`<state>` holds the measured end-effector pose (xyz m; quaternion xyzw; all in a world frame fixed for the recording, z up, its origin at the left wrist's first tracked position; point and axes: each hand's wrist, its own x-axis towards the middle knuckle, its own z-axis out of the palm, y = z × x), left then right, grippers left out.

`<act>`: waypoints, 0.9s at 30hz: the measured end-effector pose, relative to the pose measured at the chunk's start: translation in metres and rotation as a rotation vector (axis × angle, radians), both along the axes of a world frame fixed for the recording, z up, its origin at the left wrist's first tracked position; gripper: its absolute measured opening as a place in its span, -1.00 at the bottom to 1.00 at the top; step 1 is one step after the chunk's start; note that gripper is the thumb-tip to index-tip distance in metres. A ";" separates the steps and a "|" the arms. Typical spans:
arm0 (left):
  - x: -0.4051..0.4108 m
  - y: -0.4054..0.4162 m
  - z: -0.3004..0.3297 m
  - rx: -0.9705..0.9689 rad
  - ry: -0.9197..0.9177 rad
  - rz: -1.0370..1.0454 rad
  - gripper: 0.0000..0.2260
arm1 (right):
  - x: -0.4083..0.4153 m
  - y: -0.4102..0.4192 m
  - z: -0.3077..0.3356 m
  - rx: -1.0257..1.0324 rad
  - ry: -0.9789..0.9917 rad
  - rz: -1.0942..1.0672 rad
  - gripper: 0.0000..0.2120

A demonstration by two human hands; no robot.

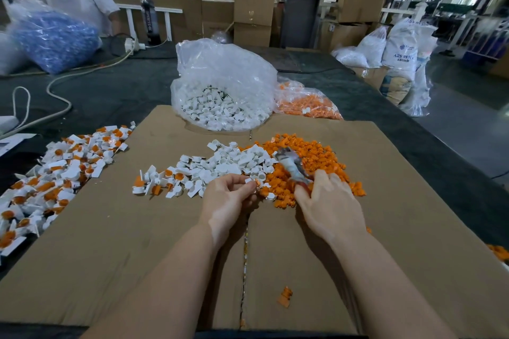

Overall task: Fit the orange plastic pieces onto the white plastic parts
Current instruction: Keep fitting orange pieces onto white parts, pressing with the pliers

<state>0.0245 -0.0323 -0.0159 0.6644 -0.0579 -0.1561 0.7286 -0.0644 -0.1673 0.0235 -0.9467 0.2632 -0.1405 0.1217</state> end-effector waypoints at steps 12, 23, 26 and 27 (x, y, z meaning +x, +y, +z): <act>0.004 -0.002 0.009 -0.151 0.134 0.015 -0.96 | -0.001 0.013 0.029 0.422 0.215 0.305 -0.67; 0.006 -0.004 0.014 -0.192 0.178 0.094 -0.92 | 0.004 0.014 0.039 0.463 0.292 0.335 -0.64; 0.006 -0.005 0.013 -0.172 0.172 0.111 -0.92 | 0.004 0.014 0.038 0.469 0.306 0.347 -0.65; 0.006 -0.005 0.013 -0.170 0.172 0.112 -0.92 | 0.004 0.014 0.038 0.478 0.311 0.349 -0.65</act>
